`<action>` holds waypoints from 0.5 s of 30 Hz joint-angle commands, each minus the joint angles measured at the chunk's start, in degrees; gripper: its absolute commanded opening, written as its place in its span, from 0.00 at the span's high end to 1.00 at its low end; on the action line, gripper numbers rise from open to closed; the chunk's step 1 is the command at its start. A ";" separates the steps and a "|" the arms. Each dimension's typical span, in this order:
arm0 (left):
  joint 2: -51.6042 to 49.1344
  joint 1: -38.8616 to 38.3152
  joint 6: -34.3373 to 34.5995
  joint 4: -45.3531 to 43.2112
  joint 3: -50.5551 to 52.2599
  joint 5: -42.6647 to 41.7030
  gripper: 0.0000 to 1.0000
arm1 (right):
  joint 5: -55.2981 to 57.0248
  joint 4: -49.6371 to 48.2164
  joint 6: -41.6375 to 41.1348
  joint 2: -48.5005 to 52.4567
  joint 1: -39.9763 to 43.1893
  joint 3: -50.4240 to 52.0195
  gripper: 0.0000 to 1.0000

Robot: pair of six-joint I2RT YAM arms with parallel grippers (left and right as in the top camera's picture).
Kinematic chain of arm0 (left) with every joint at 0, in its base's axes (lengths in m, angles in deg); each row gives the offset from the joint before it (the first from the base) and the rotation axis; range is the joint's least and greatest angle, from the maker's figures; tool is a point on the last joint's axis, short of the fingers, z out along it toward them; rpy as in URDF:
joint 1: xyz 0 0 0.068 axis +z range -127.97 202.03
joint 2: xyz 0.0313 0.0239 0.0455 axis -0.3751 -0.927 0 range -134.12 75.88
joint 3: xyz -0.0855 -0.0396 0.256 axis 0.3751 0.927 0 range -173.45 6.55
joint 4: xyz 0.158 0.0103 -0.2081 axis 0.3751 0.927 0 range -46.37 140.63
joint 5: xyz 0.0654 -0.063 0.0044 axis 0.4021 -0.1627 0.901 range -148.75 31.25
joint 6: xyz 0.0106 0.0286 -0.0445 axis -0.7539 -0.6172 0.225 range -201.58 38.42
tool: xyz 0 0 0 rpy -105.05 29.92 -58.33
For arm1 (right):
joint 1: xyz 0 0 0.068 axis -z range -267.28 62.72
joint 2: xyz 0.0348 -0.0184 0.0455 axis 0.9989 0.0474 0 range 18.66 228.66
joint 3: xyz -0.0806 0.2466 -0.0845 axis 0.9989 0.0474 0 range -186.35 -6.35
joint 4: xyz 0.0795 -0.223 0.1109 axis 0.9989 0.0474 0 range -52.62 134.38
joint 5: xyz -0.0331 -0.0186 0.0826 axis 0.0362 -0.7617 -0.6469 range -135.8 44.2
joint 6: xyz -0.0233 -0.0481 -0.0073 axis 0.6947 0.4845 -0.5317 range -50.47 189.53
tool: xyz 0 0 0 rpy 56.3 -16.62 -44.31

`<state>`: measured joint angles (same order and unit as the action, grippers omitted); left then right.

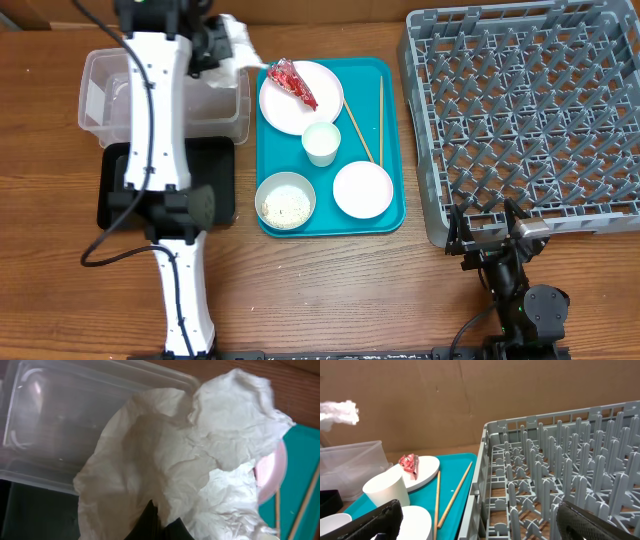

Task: Sort waste into correct bins and load items into the dishwasher
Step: 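Lift the tissue with the left gripper and drop it into the clear bin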

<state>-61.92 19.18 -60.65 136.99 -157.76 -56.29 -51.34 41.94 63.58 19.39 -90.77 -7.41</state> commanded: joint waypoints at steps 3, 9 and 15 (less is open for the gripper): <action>-0.20 4.00 -0.79 -5.68 9.55 1.14 0.96 | 0.33 -0.20 -0.09 -0.57 -0.35 0.59 0.00; -0.22 7.04 -0.79 -13.75 21.35 2.01 0.96 | 0.33 -0.20 -0.09 -0.57 -0.35 0.59 0.00; -0.20 8.68 -1.11 -16.09 25.33 1.97 0.18 | 0.33 -0.20 -0.09 -0.57 -0.35 0.59 0.00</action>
<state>-62.05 26.98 -60.98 121.34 -132.98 -55.05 -51.34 41.96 63.56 19.39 -90.75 -7.41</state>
